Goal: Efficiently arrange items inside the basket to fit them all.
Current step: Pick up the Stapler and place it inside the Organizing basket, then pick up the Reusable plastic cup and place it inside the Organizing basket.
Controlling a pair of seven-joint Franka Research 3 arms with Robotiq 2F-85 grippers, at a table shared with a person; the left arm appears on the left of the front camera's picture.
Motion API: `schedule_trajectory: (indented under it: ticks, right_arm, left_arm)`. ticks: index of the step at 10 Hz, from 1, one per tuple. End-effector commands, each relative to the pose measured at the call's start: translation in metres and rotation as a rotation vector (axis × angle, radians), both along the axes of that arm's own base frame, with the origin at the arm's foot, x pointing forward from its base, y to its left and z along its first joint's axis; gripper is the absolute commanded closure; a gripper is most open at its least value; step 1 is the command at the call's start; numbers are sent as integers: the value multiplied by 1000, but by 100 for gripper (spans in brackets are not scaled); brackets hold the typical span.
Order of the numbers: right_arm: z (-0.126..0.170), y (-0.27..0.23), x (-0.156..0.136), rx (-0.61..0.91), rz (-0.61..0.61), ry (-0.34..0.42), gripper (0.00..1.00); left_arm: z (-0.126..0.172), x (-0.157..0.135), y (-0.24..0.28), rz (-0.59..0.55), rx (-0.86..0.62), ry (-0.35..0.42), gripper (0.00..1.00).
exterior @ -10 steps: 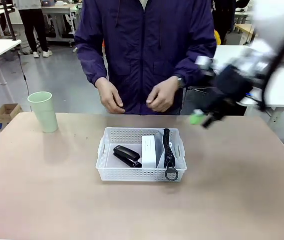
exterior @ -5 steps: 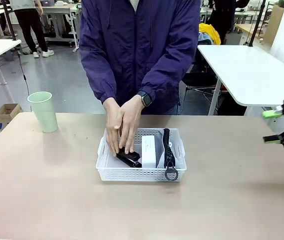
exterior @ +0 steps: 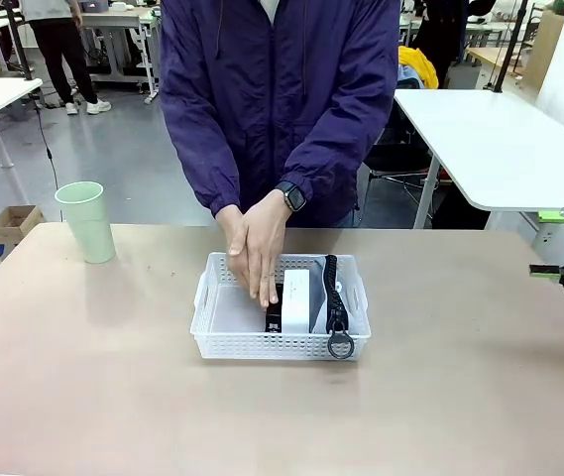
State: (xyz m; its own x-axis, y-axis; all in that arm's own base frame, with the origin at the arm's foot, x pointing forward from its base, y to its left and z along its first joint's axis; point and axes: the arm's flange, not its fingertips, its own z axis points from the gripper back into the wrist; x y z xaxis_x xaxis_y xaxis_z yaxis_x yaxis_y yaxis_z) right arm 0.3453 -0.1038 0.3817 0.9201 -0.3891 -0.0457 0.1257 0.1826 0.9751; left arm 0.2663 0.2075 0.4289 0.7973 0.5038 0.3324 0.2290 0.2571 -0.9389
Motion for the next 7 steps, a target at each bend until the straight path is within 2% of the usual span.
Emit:
schedule_trajectory:
  ticks: [1, 7]
  right_arm:
    - [9, -6, -5, 14, -11, 2, 0]
    - [9, -6, -5, 14, -11, 2, 0]
  left_arm:
    - [1, 0, -2, 1, -8, -29, 0]
    - [1, 0, -2, 1, -8, -29, 0]
